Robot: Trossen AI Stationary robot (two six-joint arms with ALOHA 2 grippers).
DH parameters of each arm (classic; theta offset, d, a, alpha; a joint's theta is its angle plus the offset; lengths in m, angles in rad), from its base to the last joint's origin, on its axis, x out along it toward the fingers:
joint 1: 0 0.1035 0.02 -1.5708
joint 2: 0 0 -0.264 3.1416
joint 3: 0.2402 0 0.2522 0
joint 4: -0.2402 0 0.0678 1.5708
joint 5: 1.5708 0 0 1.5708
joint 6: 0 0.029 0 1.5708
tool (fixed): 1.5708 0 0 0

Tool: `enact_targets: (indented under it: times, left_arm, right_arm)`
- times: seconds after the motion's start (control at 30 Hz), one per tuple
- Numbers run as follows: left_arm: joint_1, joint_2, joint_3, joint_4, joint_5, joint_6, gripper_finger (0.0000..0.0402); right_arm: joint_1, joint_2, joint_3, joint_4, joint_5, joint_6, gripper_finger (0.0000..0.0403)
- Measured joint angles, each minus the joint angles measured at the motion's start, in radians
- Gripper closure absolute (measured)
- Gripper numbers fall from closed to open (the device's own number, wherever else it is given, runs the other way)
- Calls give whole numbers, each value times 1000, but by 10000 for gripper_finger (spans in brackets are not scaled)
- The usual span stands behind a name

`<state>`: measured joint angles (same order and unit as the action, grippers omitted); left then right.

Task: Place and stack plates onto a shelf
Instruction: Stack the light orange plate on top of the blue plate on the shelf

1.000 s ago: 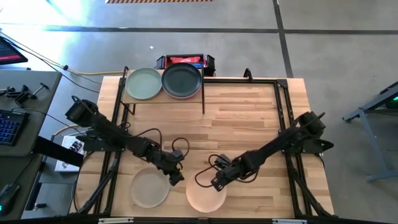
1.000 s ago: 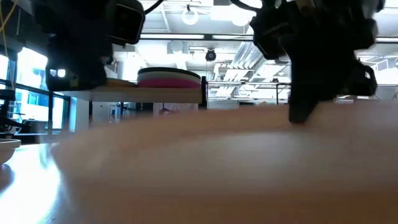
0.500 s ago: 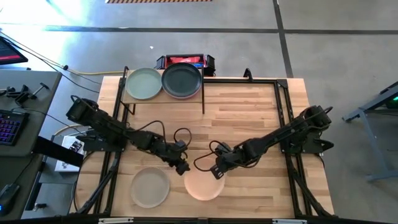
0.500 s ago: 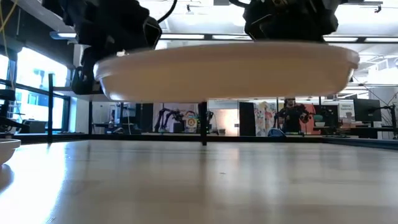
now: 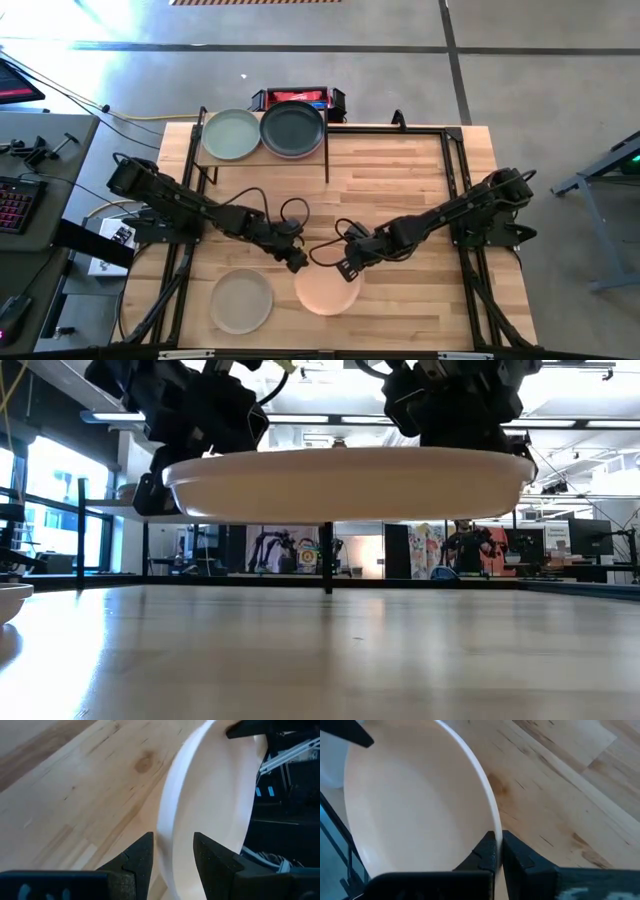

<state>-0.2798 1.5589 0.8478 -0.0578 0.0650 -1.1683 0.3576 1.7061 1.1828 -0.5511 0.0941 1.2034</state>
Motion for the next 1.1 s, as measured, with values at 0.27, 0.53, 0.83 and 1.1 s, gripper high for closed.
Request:
enact_targets:
  times: [0.27,0.53,0.83,1.1]
  left_arm:
    - [0,0,0,-4,-1,1,273]
    - [0,0,0,-6,-1,2,273]
    - [0,0,0,-6,-4,16,308]
    - [0,0,0,-8,-12,20,382]
  right_arm:
    - [0,0,0,0,-4,1,403]
    - [0,0,0,0,-6,4,403]
    - [0,0,0,1,-5,4,403]
    - [0,0,1,2,-6,5,403]
